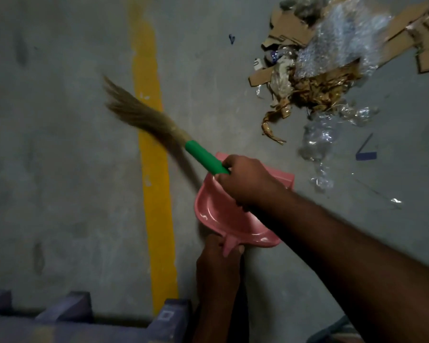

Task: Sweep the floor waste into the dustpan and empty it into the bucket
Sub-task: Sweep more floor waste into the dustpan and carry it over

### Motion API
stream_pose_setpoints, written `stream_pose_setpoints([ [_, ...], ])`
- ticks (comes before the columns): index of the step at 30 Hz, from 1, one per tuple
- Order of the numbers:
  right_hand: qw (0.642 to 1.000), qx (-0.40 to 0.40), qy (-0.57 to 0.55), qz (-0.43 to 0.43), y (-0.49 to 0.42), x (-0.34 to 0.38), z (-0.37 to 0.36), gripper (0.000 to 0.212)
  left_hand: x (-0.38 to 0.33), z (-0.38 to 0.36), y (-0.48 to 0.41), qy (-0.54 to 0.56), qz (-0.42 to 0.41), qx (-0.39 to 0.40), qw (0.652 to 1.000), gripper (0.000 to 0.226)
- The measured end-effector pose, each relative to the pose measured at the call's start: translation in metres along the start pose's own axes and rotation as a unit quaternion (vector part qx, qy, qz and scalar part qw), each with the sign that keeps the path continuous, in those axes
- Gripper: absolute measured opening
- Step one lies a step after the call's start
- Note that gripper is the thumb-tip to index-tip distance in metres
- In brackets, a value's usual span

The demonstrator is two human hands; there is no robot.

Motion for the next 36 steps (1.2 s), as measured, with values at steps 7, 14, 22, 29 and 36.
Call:
stream_pose_setpoints([
  [7,0.975,-0.160,-0.134,-0.077,-0.027,-0.049,0.041,0.034,-0.001,0.005,-0.002,0.009,0.008,-0.038,0.999,0.026],
  [14,0.931,-0.238,-0.242,-0.136,0.006,-0.116,0.034,0.040,-0.011,0.011,-0.008,0.023,-0.026,-0.076,0.996,0.026],
  [22,0.906,-0.261,-0.294,-0.154,0.112,-0.187,-0.029,0.036,-0.021,0.009,-0.009,0.037,-0.037,-0.095,0.994,0.024],
  [29,0.916,-0.309,-0.239,-0.093,0.138,-0.195,0.002,0.038,-0.027,0.000,-0.004,0.023,-0.047,-0.063,0.997,0.024],
  [36,0.944,-0.314,-0.020,-0.100,0.043,-0.218,0.125,0.043,-0.027,-0.002,-0.007,0.010,-0.054,-0.071,0.996,0.024],
])
Point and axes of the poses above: each hand's wrist, its own y-axis away from the middle knuckle, its own z-axis out of the back of the hand, x = y × z, the point moved 4 cm from there along -y, towards the middle knuckle, and after that the axes turned 9 degrees about -z, right-handed, at the moved point
